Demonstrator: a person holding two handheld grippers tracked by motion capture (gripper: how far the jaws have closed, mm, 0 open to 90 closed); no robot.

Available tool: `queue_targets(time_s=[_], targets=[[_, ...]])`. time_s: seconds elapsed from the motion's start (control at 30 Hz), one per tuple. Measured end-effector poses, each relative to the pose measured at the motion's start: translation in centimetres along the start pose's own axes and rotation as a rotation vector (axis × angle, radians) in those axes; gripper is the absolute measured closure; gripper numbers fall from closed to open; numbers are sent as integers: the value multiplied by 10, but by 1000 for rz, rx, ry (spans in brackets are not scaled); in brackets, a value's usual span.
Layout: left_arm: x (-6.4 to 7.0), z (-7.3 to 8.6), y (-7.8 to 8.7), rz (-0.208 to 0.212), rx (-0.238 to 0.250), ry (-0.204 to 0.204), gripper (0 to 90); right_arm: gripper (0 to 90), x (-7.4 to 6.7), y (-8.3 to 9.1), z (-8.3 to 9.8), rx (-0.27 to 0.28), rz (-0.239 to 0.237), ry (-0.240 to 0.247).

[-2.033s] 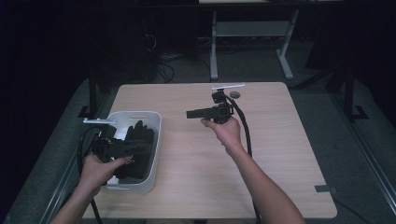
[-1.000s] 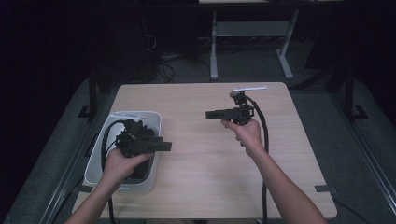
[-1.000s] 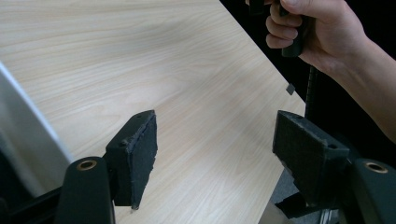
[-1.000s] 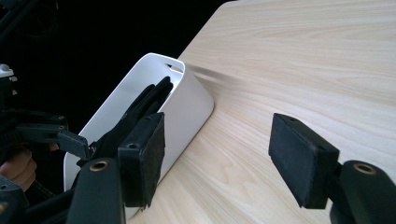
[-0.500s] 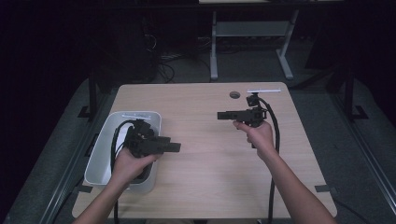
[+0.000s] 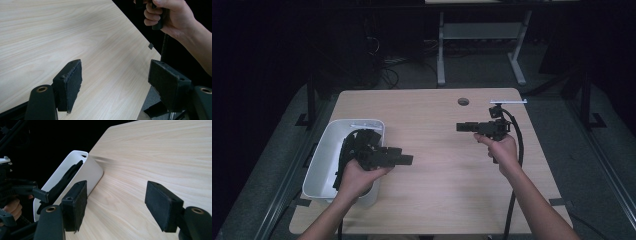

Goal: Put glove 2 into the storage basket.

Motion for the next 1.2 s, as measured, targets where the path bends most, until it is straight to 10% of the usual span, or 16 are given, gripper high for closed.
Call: queue_targets(time_s=[1.2], targets=[[24,11,-36,33,-23,-56,251,312,32,45,39,8,36,-39]])
Point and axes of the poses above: each handheld gripper's, and its own axes: y roughly backward along the jaws, z roughly out of its underside, x roughly to its right, the point moved 9 cm from there along -y, roughly forward along the jaws
